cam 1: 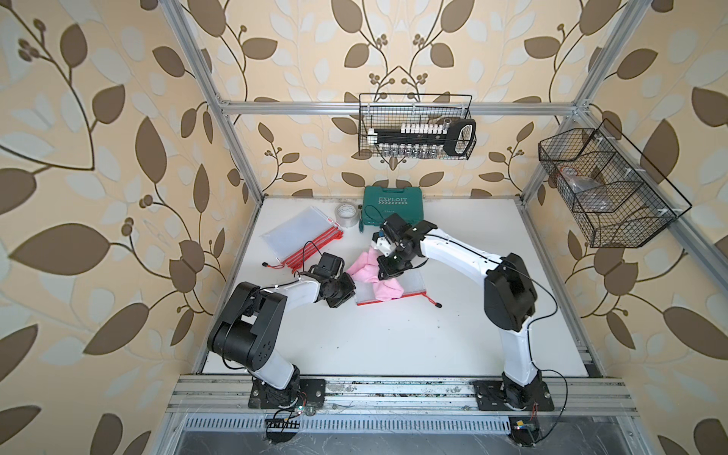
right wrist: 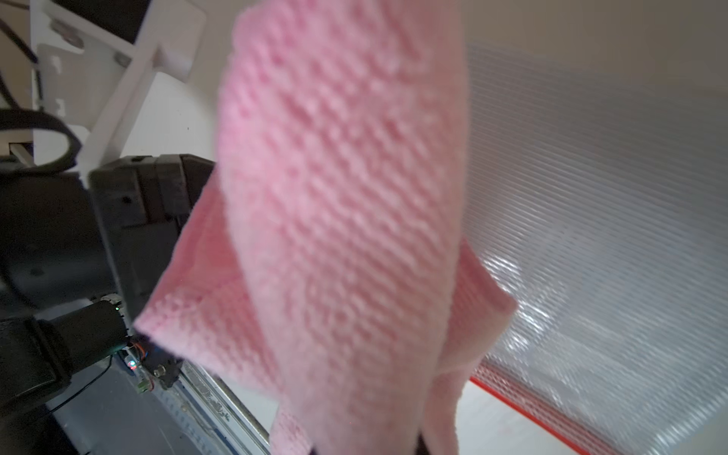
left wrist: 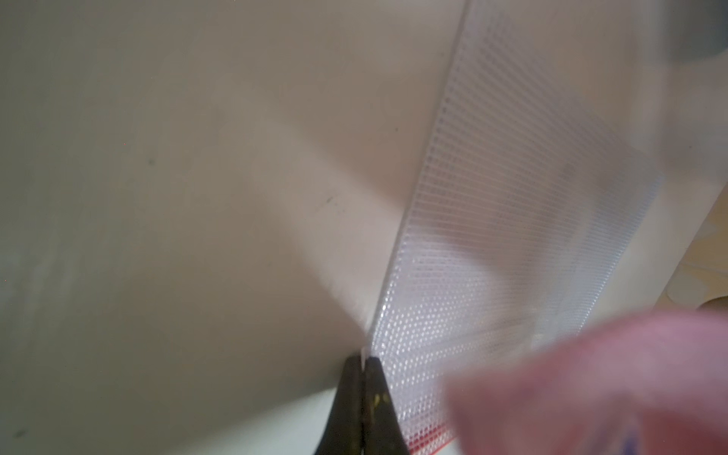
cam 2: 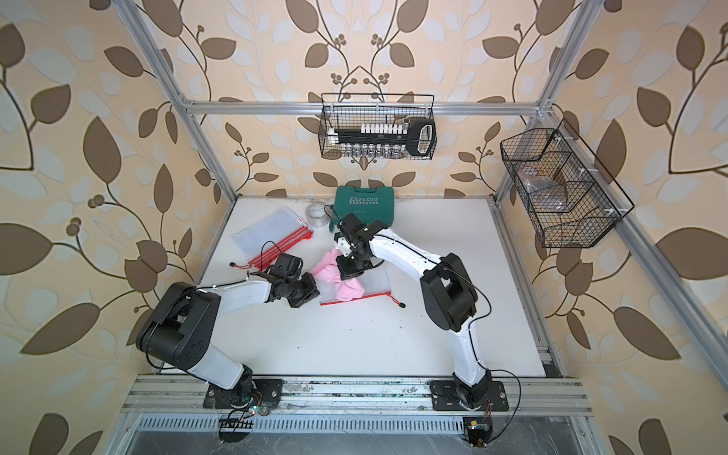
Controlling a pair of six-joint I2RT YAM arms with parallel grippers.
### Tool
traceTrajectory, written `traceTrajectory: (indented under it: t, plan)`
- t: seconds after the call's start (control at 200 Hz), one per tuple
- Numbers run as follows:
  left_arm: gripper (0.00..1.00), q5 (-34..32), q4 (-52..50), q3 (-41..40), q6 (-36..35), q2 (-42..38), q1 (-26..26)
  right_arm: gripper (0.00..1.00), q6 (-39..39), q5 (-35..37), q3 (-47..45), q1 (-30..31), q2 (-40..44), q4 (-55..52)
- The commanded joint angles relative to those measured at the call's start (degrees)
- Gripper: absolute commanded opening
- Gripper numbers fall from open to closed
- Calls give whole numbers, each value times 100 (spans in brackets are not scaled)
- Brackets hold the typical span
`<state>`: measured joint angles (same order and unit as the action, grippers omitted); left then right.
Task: Wipe the document bag
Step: Wipe the dirt from the document bag.
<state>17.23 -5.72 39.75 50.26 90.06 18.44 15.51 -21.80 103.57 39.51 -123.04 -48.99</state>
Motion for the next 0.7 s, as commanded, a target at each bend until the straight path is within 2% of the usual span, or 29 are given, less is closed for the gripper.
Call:
traceTrajectory:
  t: [0.0,0.09,0.175,0.33,0.475,0.52,0.595,0.695]
  plan:
    - [0,-248,-441,-173,113,247,64,0,213,-1146,326,84,-333,184]
    - [0,-308,-446,-191,169,249,64,0,172,-710,187,189,-584,-232]
    - [0,-442,-515,-176,195,218,50,0,102,713,-116,117,-617,-714]
    - [0,-590,-623,-186,184,52,-73,0,374,1967,-1315,-1041,34,-449]
    - [0,-560,-637,-199,132,64,-180,0,157,3668,-1610,-1544,641,-649]
    - [0,-522,-616,-212,126,80,-191,0,53,3669,-1586,-1516,813,-655]
    - [0,-503,-648,-186,99,81,-191,0,-192,3162,-1317,-1192,878,-634]
    - [0,-494,-685,-141,73,97,-191,0,-360,2088,-373,-512,497,-892]
